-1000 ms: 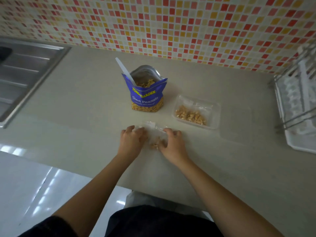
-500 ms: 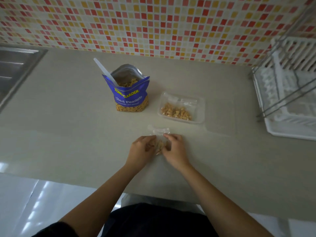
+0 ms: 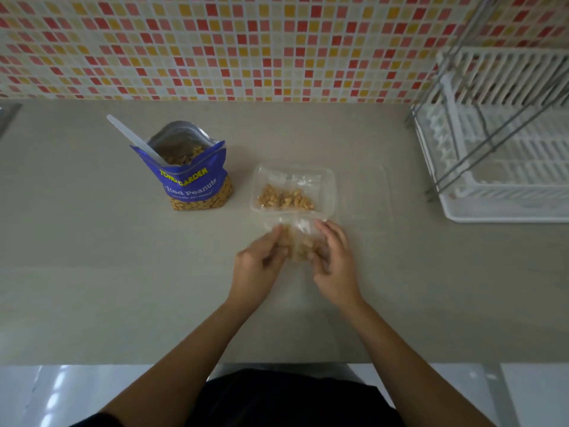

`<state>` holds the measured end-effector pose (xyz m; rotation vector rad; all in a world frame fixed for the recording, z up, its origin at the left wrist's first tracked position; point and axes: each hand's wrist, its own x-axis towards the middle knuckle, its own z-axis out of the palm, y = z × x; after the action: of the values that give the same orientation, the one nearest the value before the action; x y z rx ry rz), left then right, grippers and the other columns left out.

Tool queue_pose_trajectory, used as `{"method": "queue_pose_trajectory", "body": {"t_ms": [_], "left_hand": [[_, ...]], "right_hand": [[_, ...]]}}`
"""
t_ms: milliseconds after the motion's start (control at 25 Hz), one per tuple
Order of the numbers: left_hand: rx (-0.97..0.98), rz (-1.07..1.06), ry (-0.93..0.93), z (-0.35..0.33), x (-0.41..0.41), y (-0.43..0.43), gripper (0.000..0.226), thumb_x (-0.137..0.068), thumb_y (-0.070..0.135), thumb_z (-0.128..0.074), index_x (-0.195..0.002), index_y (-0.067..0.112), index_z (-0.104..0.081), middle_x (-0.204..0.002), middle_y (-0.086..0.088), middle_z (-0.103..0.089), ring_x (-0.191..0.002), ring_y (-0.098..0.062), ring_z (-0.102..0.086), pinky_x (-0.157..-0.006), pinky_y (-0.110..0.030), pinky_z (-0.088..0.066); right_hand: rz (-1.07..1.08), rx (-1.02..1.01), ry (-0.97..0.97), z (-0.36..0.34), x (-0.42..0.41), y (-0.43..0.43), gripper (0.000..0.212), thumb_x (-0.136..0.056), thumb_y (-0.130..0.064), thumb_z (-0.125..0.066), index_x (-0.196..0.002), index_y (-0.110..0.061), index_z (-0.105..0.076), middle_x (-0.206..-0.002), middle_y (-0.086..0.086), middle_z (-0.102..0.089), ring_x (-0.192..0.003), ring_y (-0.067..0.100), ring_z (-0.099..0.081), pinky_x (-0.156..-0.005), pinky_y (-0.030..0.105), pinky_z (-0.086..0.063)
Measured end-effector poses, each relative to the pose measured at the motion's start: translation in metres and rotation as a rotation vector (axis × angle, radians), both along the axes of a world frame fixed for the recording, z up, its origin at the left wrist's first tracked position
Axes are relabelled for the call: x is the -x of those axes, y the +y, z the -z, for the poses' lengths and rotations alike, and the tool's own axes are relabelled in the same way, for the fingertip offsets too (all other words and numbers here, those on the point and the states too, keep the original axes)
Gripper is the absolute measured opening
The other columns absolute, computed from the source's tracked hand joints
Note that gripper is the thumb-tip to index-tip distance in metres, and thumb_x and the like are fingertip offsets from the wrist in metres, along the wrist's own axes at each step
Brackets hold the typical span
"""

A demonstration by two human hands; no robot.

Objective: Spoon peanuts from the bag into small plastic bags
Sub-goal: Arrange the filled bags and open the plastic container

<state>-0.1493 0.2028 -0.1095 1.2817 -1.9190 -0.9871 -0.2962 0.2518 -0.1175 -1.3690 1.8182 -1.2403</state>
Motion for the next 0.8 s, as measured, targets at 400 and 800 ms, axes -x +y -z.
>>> {"method": "queue_pose_trajectory", "body": {"t_ms": [400,800], "left_hand": [[-0.145,0.133,-0.468,-0.012,0.060,-0.103,0.023,-0.088,0.003,-0.041,-0.106,-0.004,-0.055,-0.101,-0.026,-0.061,-0.096,-0.039,-0.056,-0.083,-0.040,-0.043],[0.056,-0.206,-0.513,0.004,0.057,-0.089,0.054,-0.092,0.018,-0.046,-0.139,-0.002,-0.028,-0.143,-0.032,-0.028,-0.127,-0.046,-0.031,-0.108,-0.048,-0.023]], "right_hand": [[-0.157,-0.551,0.290,-0.020,0.034,-0.118,0.063,-0.082,0.001,-0.051,-0.139,0.004,-0.023,-0.143,0.021,-0.024,-0.127,0.034,-0.038,-0.104,0.026,-0.027],[0.145,-0.337,0.521,-0.014,0.060,-0.106,0.047,-0.078,-0.002,-0.053,-0.124,-0.008,-0.052,-0.132,0.021,-0.041,-0.119,0.040,-0.040,-0.102,0.037,-0.035]]}}
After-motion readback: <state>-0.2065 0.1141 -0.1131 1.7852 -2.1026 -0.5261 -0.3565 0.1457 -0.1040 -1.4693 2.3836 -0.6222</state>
